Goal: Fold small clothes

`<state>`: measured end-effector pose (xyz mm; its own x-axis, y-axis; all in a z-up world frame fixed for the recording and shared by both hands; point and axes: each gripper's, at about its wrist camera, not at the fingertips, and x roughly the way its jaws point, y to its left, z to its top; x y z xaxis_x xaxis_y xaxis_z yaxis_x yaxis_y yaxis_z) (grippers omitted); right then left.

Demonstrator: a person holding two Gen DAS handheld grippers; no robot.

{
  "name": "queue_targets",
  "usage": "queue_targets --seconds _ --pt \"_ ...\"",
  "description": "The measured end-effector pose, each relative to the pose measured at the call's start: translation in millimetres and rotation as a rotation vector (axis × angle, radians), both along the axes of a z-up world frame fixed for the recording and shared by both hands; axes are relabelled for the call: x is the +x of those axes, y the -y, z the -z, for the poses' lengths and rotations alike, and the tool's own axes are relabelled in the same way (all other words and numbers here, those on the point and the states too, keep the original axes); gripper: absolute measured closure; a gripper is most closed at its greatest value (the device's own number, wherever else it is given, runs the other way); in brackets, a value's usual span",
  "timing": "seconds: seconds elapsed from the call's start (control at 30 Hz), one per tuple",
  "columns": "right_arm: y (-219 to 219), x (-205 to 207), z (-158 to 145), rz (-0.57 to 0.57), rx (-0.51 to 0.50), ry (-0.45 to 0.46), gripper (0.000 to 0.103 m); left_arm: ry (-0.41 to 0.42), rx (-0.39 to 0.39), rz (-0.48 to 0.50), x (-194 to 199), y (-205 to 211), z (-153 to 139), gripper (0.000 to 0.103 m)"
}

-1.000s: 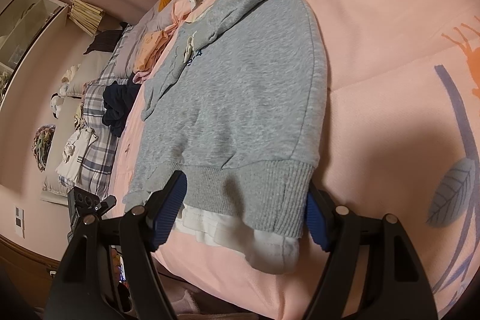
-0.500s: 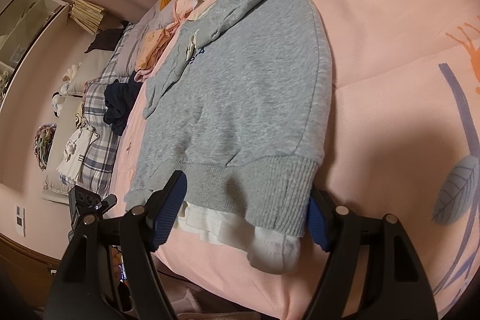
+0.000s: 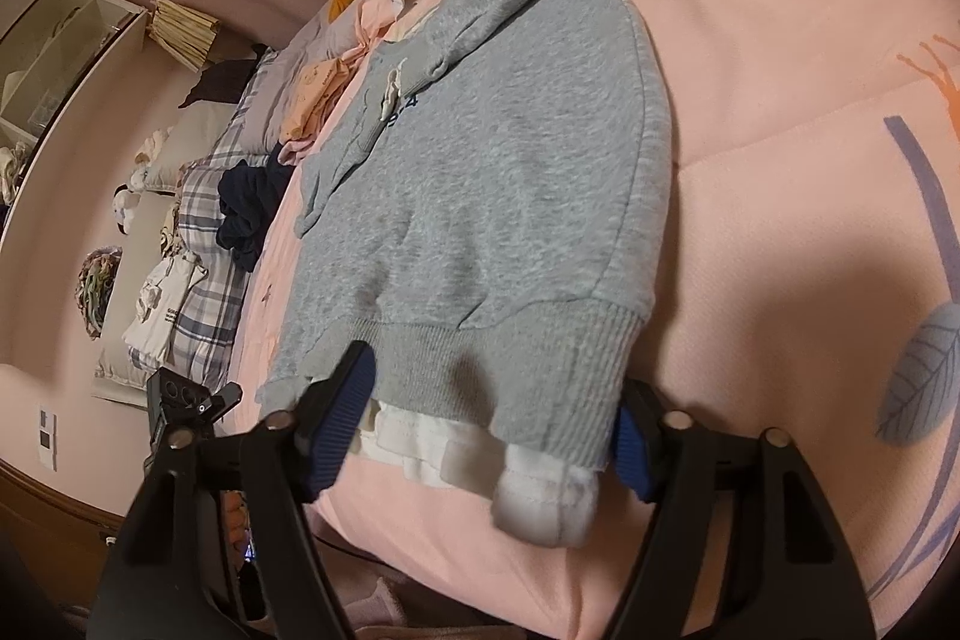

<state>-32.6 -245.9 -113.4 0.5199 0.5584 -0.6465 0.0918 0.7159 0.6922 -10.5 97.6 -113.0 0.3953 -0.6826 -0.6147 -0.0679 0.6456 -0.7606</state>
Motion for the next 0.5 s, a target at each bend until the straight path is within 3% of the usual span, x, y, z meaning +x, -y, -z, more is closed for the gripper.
queue_targets --seconds 0.07,0.13,0.27,0.4,0.5 --pt "-0.6 0.7 0.2 0.002 -0.009 0.002 0.047 0.005 0.003 -0.008 -1.1 -0.9 -1.0 0.014" --pt "-2.5 1.7 0.2 -0.004 -0.011 0.003 0.062 0.003 0.002 -0.019 -2.0 -2.8 -0.2 0.016" --pt "-8.3 2.8 0.2 -0.020 -0.036 0.002 0.070 -0.002 0.007 -0.028 -3.2 -5.3 1.3 0.025" --pt "-13.5 5.0 0.4 -0.024 -0.059 0.005 0.077 0.000 0.008 -0.030 -3.1 -6.0 2.0 0.027" --pt "-13.6 7.1 2.0 -0.008 -0.059 0.001 0.084 -0.004 0.031 -0.045 -3.3 -7.2 3.0 0.045"
